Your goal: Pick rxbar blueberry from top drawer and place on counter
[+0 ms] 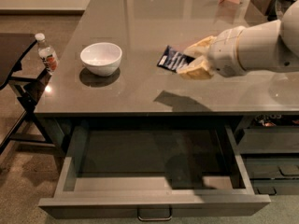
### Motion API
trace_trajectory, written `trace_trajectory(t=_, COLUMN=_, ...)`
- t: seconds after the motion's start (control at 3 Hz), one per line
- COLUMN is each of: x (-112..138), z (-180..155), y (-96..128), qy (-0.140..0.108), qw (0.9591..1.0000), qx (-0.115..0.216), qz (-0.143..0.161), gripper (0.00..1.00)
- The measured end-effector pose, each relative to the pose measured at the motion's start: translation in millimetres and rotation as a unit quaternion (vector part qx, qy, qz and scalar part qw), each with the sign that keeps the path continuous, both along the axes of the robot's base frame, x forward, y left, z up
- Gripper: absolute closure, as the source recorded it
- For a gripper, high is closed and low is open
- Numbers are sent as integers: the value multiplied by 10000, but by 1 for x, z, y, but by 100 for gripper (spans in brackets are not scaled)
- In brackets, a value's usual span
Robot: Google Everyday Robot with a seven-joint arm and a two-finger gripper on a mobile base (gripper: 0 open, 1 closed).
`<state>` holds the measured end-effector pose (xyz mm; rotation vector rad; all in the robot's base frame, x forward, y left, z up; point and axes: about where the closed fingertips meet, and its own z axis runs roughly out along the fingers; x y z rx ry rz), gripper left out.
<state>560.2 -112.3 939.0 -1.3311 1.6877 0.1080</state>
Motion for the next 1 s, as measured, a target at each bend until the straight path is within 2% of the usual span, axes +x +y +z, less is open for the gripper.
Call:
trace_trajectory(t=0.33, x=31, z=-2, y=0, qy=64, qw=9997, qx=220, qz=-101, gripper=100)
trace_trajectory(t=1.0, x=68, z=-37, y=9, qy=646, qw=9959, qx=635, qz=-34, gripper=100)
